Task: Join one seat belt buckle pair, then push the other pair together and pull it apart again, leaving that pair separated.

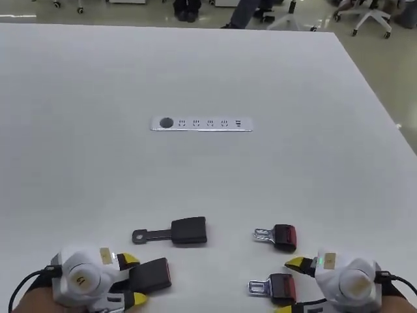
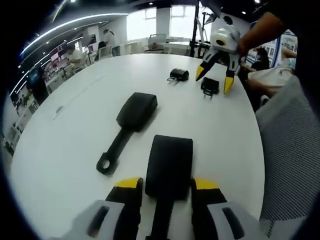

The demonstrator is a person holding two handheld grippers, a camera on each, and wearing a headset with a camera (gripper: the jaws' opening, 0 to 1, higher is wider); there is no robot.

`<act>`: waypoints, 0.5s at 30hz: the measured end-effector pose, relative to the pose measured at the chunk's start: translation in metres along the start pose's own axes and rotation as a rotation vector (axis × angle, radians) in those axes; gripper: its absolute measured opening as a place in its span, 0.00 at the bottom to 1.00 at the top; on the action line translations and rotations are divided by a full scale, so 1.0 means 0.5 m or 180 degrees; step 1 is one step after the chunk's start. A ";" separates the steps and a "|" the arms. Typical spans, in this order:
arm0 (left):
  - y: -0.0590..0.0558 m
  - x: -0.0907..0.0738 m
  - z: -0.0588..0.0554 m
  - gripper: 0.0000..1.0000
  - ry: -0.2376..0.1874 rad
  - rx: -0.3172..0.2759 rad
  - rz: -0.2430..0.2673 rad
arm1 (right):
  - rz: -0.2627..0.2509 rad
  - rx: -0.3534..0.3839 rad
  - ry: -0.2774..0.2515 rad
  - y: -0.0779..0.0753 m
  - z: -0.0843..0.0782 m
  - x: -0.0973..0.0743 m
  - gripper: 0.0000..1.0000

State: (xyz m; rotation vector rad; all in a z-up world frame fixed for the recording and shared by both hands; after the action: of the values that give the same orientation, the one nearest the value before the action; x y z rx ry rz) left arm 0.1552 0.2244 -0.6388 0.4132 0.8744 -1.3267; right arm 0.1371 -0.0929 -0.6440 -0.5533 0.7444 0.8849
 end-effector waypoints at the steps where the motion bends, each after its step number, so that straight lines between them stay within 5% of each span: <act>1: -0.004 0.002 0.003 0.35 0.0046 0.0076 -0.0079 | -0.0001 -0.0030 0.0009 -0.001 0.000 0.001 0.52; 15: 0.008 0.010 0.014 0.33 0.0382 0.0515 -0.0402 | 0.0036 -0.0372 0.0021 -0.010 -0.002 0.000 0.36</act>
State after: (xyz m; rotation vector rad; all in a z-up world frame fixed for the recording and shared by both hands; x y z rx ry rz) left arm 0.1611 0.2170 -0.6386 0.5764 0.9075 -1.5073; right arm 0.1408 -0.0961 -0.6443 -0.6563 0.7052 0.9415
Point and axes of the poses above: the centre of the closed fingertips' face, and the gripper's own axes: x roughly forward along the fingers, y roughly to its left, z roughly out of its top, the point moved 6 cm from there along -x, roughly backward along the fingers, and after that the axes turned 14 degrees about -z, right-handed, at the moved point
